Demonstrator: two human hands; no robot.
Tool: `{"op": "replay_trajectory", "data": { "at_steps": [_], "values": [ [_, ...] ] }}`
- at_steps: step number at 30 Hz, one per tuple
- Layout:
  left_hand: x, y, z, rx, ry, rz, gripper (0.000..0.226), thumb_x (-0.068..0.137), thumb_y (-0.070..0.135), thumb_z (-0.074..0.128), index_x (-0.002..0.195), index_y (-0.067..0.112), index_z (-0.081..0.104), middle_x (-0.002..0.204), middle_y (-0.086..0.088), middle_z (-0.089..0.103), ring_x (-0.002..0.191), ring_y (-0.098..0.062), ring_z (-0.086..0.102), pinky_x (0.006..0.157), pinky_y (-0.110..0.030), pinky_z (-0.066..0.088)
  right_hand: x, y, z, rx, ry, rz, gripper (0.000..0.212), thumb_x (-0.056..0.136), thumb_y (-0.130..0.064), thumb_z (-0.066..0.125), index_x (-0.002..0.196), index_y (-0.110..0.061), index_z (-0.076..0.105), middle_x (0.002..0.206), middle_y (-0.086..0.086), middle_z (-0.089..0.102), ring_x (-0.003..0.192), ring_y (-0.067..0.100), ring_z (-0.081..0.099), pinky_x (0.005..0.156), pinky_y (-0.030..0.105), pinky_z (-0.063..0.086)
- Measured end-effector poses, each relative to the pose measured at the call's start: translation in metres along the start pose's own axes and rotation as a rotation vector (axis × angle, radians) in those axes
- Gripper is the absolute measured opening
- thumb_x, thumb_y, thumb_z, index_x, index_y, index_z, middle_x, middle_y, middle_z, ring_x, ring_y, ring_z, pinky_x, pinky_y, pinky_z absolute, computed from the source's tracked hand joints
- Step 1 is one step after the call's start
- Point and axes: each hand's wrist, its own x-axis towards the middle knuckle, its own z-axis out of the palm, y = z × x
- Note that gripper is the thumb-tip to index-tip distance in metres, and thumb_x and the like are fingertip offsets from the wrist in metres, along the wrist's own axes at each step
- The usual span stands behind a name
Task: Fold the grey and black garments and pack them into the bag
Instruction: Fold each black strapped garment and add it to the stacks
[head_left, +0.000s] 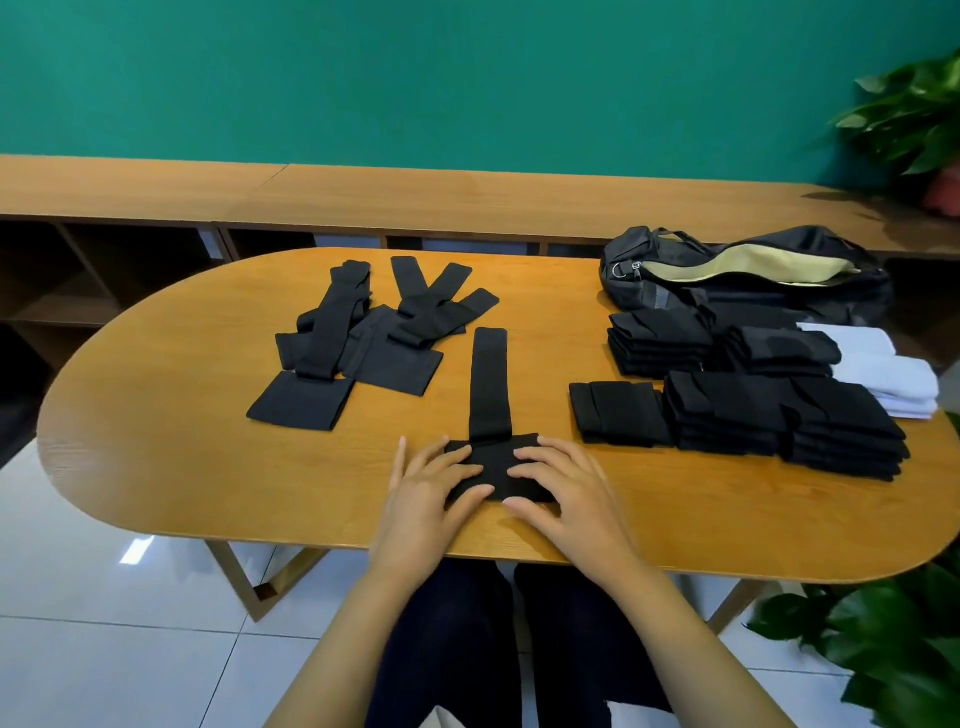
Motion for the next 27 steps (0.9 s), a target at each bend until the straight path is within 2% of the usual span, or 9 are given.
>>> {"op": "replay_trajectory", "data": {
  "at_steps": [2, 5, 7, 13, 15, 18, 20, 23, 27],
  "values": [
    [-0.0002, -0.0018, 0.0024, 0.011, 0.025, -0.017, 0.057, 0.091, 0.061, 0.031, 0.115, 0.026, 0.07, 0.13, 0.01, 0.061, 0.136, -0.005, 0.036, 0.12, -0.034, 0.0, 0.0003, -0.0002, 0.0, -0.003, -0.019, -0.016, 0.05, 0.086, -0.066, 0.044, 0.12, -0.034, 0.064, 0.132, -0.02, 0.054, 0.134, 0.002, 0.032, 0.113, 0.027, 0.018],
    [-0.0007, -0.0045, 0.0052, 0.011, 0.075, -0.028, 0.047, 0.093, 0.052, 0.034, 0.107, 0.028, 0.072, 0.124, 0.008, 0.066, 0.131, -0.01, 0.043, 0.119, -0.036, 0.009, 0.0004, 0.0014, 0.0021, -0.022, -0.048, -0.032, 0.052, 0.084, -0.068, 0.045, 0.12, -0.035, 0.064, 0.131, -0.02, 0.055, 0.133, 0.001, 0.033, 0.113, 0.018, 0.003],
    [-0.0004, -0.0043, 0.0058, 0.018, 0.073, -0.031, 0.049, 0.091, 0.055, 0.036, 0.107, 0.026, 0.073, 0.124, 0.008, 0.066, 0.131, -0.011, 0.044, 0.119, -0.038, 0.011, 0.0009, 0.0029, 0.0034, -0.027, -0.048, -0.036, 0.05, 0.084, -0.066, 0.047, 0.119, -0.036, 0.065, 0.129, -0.021, 0.056, 0.132, 0.001, 0.034, 0.112, 0.014, -0.001],
    [-0.0011, -0.0055, 0.0023, -0.035, -0.05, -0.011, 0.07, 0.077, 0.078, 0.041, 0.122, 0.031, 0.066, 0.139, 0.015, 0.051, 0.141, -0.003, 0.027, 0.121, -0.035, 0.003, 0.0, 0.0061, 0.0057, -0.049, 0.012, 0.006, 0.036, 0.089, -0.055, 0.053, 0.113, -0.033, 0.069, 0.123, -0.02, 0.061, 0.124, -0.001, 0.039, 0.113, 0.021, 0.011],
    [-0.0011, -0.006, 0.0008, -0.05, -0.068, -0.008, 0.067, 0.076, 0.077, 0.046, 0.123, 0.033, 0.065, 0.141, 0.016, 0.049, 0.142, -0.002, 0.024, 0.121, -0.035, 0.003, 0.0, 0.0055, 0.0068, -0.059, 0.051, 0.015, 0.042, 0.09, -0.057, 0.044, 0.11, -0.032, 0.071, 0.121, -0.019, 0.064, 0.121, 0.0, 0.043, 0.111, 0.019, 0.01],
    [-0.0014, -0.0047, -0.0003, -0.071, -0.069, -0.019, 0.055, 0.079, 0.065, 0.052, 0.122, 0.033, 0.065, 0.141, 0.015, 0.05, 0.141, 0.0, 0.023, 0.122, -0.037, 0.006, -0.0004, 0.0051, 0.0085, -0.076, 0.073, 0.022, 0.046, 0.091, -0.058, 0.037, 0.108, -0.033, 0.071, 0.119, -0.02, 0.065, 0.12, -0.002, 0.044, 0.113, 0.023, 0.013],
    [-0.0025, -0.0034, 0.0006, -0.076, -0.039, -0.008, 0.053, 0.084, 0.067, 0.046, 0.12, 0.032, 0.066, 0.139, 0.013, 0.052, 0.14, 0.0, 0.025, 0.121, -0.032, 0.005, -0.0006, 0.0052, 0.0079, -0.061, 0.067, 0.03, 0.047, 0.091, -0.061, 0.035, 0.109, -0.035, 0.07, 0.12, -0.022, 0.063, 0.12, -0.005, 0.042, 0.115, 0.026, 0.014],
    [-0.0031, -0.0018, 0.0012, -0.098, 0.019, -0.018, 0.066, 0.086, 0.074, 0.03, 0.113, 0.029, 0.07, 0.133, 0.01, 0.059, 0.137, -0.001, 0.032, 0.118, -0.028, 0.007, -0.0009, 0.0044, 0.0053, -0.039, 0.041, 0.008, 0.048, 0.089, -0.066, 0.04, 0.114, -0.036, 0.067, 0.124, -0.024, 0.058, 0.122, -0.008, 0.037, 0.115, 0.022, 0.007],
    [-0.0045, -0.0024, 0.0011, -0.104, 0.044, -0.029, 0.065, 0.088, 0.074, 0.028, 0.108, 0.03, 0.072, 0.128, 0.011, 0.062, 0.134, -0.001, 0.035, 0.119, -0.035, 0.014, -0.0007, 0.0034, 0.004, -0.058, 0.049, 0.009, 0.038, 0.088, -0.057, 0.051, 0.111, -0.033, 0.069, 0.123, -0.018, 0.062, 0.122, 0.001, 0.042, 0.113, 0.026, 0.012]
  ]
}}
